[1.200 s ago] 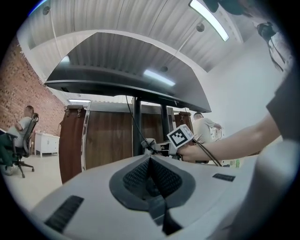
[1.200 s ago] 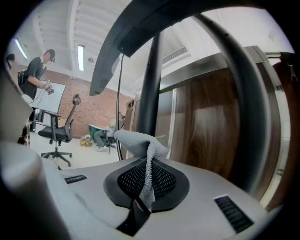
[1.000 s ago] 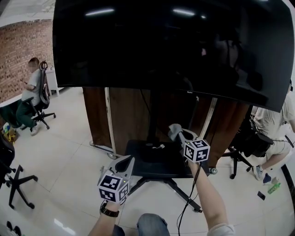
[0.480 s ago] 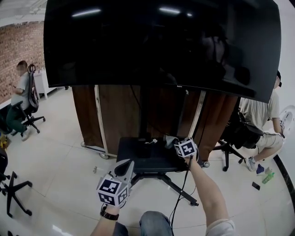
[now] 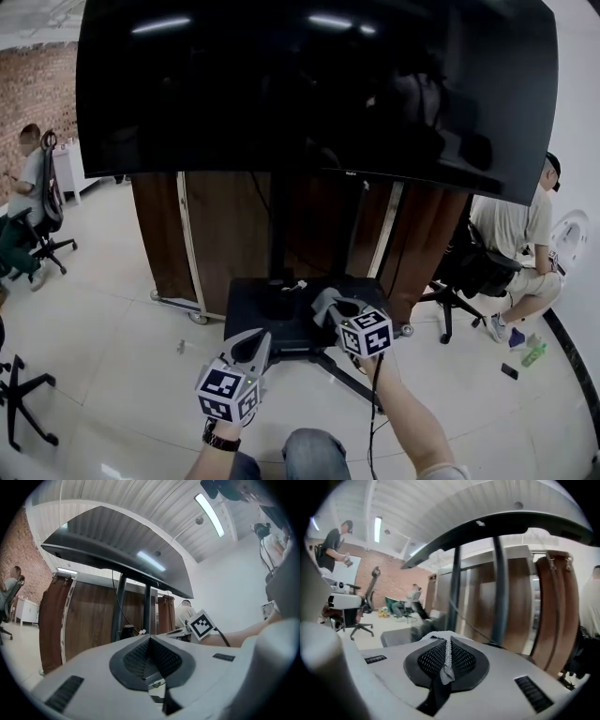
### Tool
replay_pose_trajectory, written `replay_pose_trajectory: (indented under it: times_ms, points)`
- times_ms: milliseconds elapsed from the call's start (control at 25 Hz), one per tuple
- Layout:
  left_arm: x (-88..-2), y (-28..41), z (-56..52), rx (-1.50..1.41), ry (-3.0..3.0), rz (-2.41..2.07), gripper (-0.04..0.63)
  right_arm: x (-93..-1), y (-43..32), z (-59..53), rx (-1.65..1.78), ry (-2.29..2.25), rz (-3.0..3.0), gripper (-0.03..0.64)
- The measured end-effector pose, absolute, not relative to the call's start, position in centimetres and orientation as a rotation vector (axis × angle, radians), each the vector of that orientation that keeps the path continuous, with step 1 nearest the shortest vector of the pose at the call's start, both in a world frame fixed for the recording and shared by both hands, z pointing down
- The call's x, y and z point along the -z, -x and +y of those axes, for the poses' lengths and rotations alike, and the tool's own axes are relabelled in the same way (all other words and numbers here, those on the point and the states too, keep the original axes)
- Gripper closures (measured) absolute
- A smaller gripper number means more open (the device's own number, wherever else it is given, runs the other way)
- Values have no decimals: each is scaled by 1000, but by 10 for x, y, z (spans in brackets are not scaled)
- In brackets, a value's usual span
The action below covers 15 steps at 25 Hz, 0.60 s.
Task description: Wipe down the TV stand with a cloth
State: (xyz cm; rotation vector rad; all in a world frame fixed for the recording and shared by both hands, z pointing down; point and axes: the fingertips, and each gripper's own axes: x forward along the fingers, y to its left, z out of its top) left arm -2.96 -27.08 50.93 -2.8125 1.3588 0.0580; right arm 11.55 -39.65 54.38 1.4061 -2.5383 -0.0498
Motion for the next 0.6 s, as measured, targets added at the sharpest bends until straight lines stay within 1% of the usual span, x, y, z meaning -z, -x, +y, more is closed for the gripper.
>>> replay_pose_trajectory:
  times_ms: [80, 160, 240, 320, 440, 520, 600]
  points:
    - [-509, 28, -266, -63, 2809, 1350, 572, -552, -68, -389, 96, -1312, -2533, 612]
    - [-507, 31, -263, -68, 2803, 1353, 572, -566, -69, -395, 71, -1315, -2496, 612]
    - [-506, 37, -262, -72, 2796, 1362, 572, -581, -113, -404, -31, -1407, -2448, 612]
    - [-509, 46, -260, -71, 2793, 1381, 572, -591, -180, -407, -105, -1549, -2366, 614]
    - [-514, 58, -262, -69, 2797, 1404, 572, -591, -266, -397, -130, -1749, -2239, 614]
    - [-517, 63, -262, -72, 2804, 1409, 572, -586, -279, -384, -112, -1792, -2215, 614]
    - [-521, 67, -261, -74, 2808, 1411, 572, -585, -248, -373, -68, -1734, -2258, 613]
